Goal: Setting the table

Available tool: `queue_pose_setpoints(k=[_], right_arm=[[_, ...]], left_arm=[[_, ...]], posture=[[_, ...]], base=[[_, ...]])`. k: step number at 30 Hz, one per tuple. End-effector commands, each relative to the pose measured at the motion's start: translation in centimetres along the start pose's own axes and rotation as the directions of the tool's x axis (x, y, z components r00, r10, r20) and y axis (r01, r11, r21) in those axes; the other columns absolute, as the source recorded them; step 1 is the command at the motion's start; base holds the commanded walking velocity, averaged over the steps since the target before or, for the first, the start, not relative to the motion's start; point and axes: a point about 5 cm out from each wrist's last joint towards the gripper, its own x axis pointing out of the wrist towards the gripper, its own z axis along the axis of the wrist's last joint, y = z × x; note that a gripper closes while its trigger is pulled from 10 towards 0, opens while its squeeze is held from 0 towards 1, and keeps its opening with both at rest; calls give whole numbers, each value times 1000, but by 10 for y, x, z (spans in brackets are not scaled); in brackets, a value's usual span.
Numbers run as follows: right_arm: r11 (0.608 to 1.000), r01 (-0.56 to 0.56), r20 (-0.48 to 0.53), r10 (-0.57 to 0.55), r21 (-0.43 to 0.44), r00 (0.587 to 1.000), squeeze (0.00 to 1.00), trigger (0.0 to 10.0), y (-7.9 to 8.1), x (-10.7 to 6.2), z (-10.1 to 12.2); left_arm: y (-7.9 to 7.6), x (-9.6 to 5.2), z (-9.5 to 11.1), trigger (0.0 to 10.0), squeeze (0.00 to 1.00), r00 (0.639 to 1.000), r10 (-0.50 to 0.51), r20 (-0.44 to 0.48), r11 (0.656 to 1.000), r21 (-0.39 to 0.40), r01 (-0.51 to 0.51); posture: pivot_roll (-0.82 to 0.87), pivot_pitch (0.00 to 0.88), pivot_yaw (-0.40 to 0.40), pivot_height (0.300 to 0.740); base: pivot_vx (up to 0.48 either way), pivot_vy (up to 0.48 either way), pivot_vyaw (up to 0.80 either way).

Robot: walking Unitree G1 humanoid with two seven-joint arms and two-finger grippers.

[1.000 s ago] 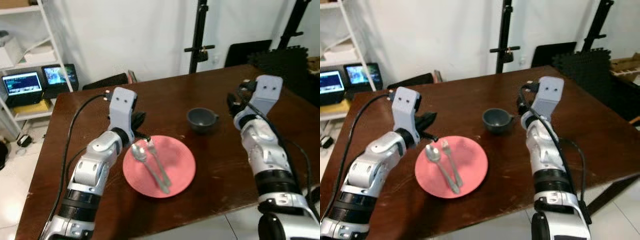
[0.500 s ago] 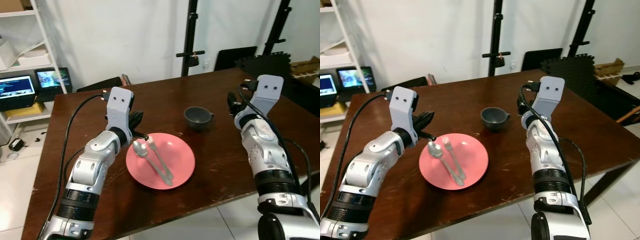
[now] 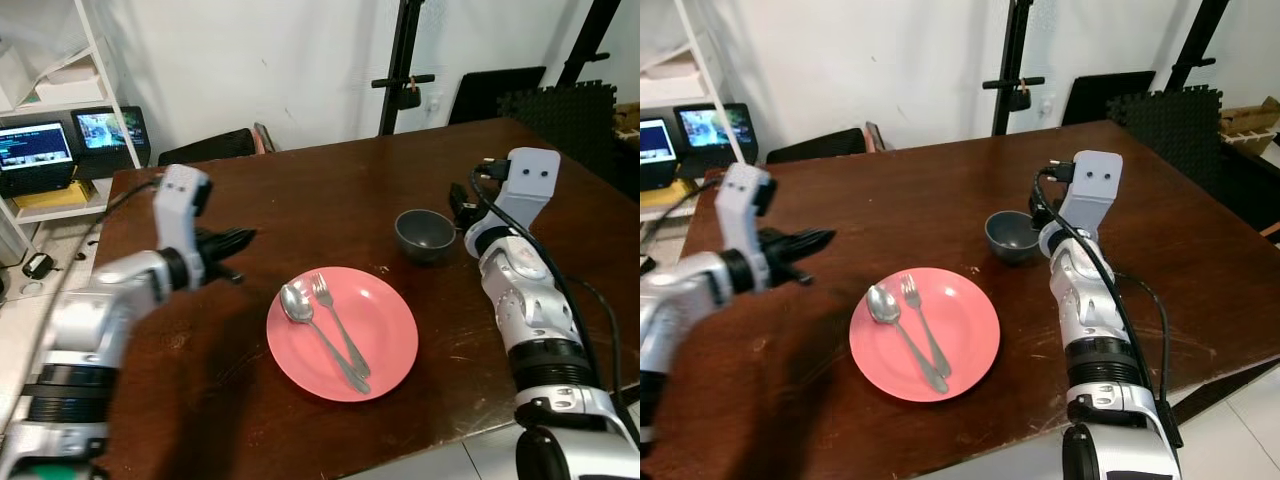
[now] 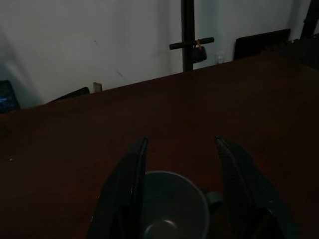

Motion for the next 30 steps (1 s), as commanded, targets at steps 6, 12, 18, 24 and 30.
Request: queue_pose_setpoints(k=[6, 12, 18, 24, 30], right_arm=[[997, -66, -28, 65, -45, 998, 0, 10000, 2, -3, -2], [959, -244, -292, 195, -142, 936, 0, 10000, 0, -13, -36], [972, -230, -361, 194, -58, 912, 0, 10000, -44, -20, -20], [964, -264, -543, 241, 37, 804, 0, 10000, -75, -48, -37], [983, -157, -596, 184, 97, 782, 0, 10000, -74, -56, -67]], left_arm=[[-5, -5, -32, 10000, 0, 991, -84, -107, 993, -91, 75], [-25, 6, -36, 10000, 0, 981, -164, -99, 983, -94, 155], [-38, 14, -38, 10000, 0, 980, -182, -79, 980, -94, 174], [-45, 25, -38, 10000, 0, 982, -177, -59, 981, -86, 172], [-50, 33, -38, 10000, 0, 984, -172, -48, 982, -87, 167]], posture=[[-11, 142, 55, 740], [-8, 149, 49, 740], [-34, 150, 47, 740], [-64, 150, 64, 740], [-57, 150, 80, 740]], base=[[0, 0, 0], [0, 0, 0], [0, 0, 0], [0, 0, 0], [0, 0, 0]])
